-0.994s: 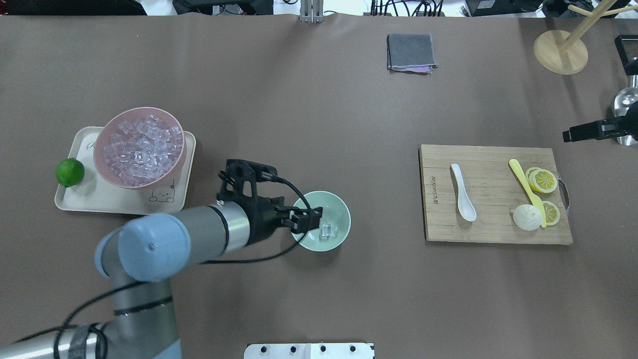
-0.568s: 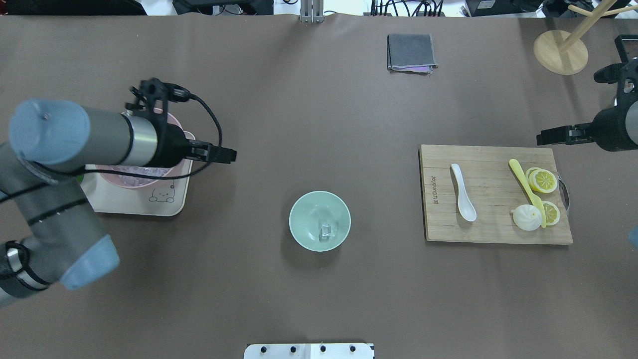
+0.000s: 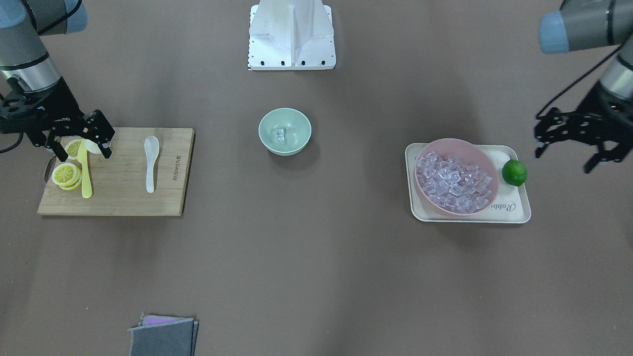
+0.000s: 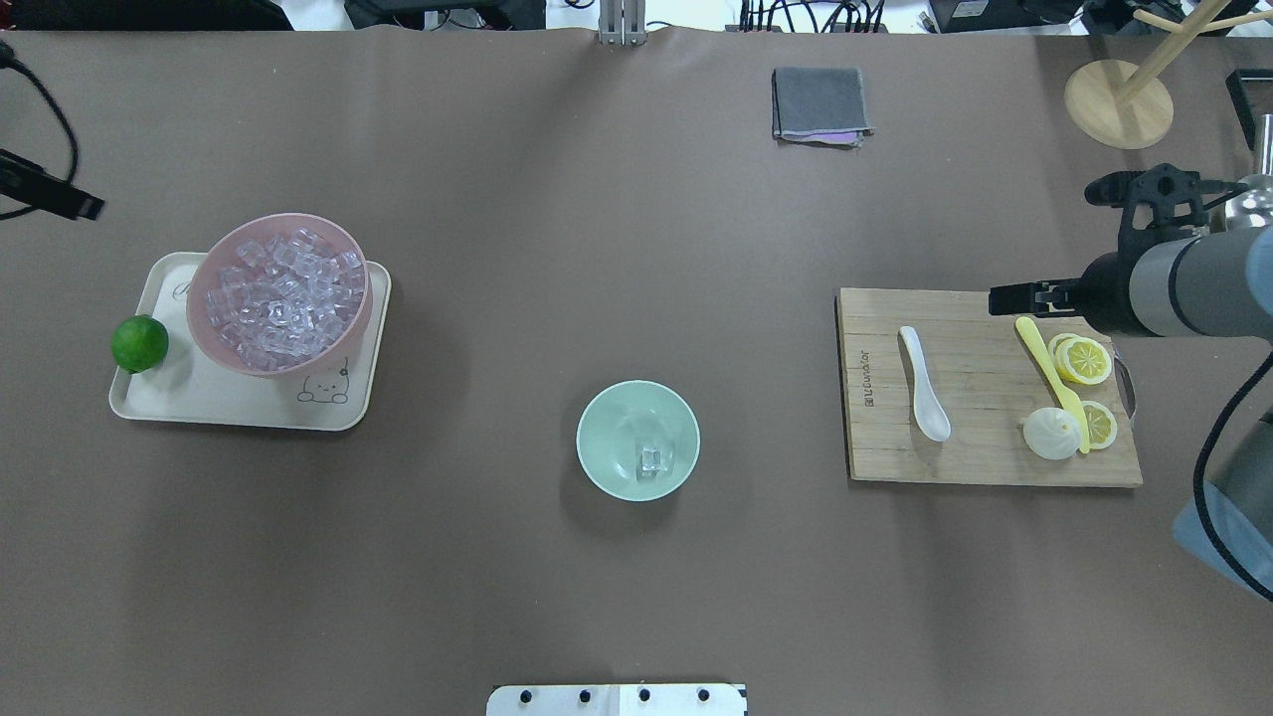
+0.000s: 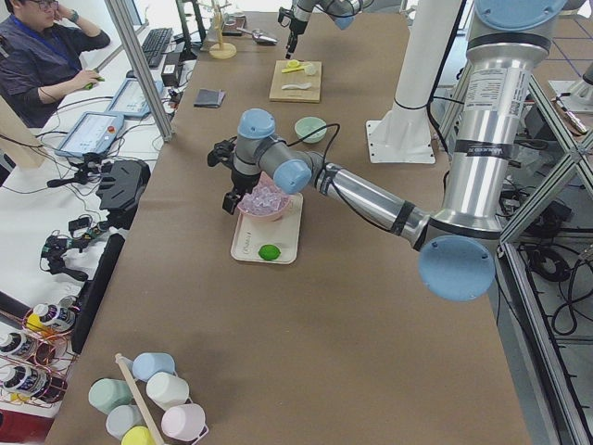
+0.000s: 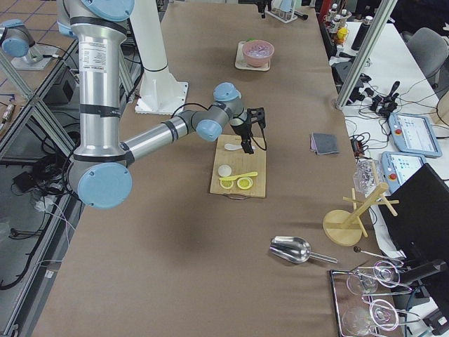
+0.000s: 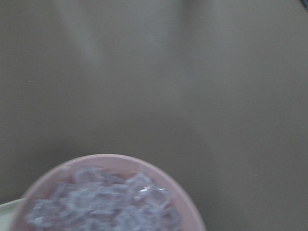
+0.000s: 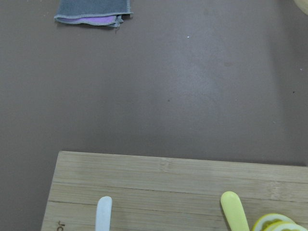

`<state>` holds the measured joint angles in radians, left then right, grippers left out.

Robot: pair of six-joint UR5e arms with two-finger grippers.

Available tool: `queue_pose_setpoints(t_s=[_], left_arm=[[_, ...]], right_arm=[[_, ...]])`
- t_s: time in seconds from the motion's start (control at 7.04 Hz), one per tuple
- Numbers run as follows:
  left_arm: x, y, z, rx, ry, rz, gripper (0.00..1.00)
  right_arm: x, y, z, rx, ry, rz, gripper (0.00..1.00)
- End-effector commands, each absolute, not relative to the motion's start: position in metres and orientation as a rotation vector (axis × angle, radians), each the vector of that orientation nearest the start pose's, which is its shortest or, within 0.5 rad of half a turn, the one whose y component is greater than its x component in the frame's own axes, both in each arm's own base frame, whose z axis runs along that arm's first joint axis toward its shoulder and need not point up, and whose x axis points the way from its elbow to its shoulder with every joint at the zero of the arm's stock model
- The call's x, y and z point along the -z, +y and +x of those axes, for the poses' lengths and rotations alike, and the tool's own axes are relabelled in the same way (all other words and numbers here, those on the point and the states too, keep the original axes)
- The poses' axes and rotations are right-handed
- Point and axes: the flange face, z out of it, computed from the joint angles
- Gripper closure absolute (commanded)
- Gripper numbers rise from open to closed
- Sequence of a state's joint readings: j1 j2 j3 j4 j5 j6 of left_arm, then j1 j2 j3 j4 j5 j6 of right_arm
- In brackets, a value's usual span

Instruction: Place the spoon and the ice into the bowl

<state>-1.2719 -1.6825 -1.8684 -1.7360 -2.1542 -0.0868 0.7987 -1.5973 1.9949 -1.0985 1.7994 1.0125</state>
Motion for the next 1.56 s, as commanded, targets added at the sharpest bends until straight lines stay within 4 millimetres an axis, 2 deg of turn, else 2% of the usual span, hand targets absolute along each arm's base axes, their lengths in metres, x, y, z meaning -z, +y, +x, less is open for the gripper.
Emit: queue_pose_setpoints(t_s=[0.0, 0.14, 0.28, 0.43, 0.57, 0.71, 0.85, 1.42], left_arm=[[-0.512, -0.529, -0.058, -0.455, 0.555, 0.297, 0.02], [-0.565, -0.527, -0.074, -0.481, 0.560, 0.218, 0.02], [-0.581, -0.526, -0.098, -0.491, 0.549, 0.223, 0.02], [-0.576, -0.526, -0.103, -0.488, 0.552, 0.242, 0.02], [-0.576, -0.525, -0.103, -0.488, 0.554, 0.242, 0.02], [-0.575, -0.525, -0.103, -0.489, 0.553, 0.244, 0.02], [-0.575, -0.525, -0.103, -0.489, 0.553, 0.244, 0.02], [-0.574, -0.525, -0.102, -0.491, 0.554, 0.247, 0.02]], right_arm=[[-0.421, -0.421, -0.278, -0.109, -0.812, 0.368, 0.00], [-0.423, -0.417, -0.289, -0.095, -0.803, 0.372, 0.00], [-0.428, -0.413, -0.311, -0.085, -0.787, 0.371, 0.00], [-0.431, -0.412, -0.338, -0.104, -0.765, 0.388, 0.02], [-0.431, -0.408, -0.362, -0.088, -0.748, 0.414, 0.09], [-0.435, -0.406, -0.368, -0.082, -0.742, 0.410, 0.22], [-0.442, -0.406, -0.374, -0.080, -0.732, 0.409, 0.30], [-0.443, -0.403, -0.391, -0.090, -0.732, 0.405, 0.35]])
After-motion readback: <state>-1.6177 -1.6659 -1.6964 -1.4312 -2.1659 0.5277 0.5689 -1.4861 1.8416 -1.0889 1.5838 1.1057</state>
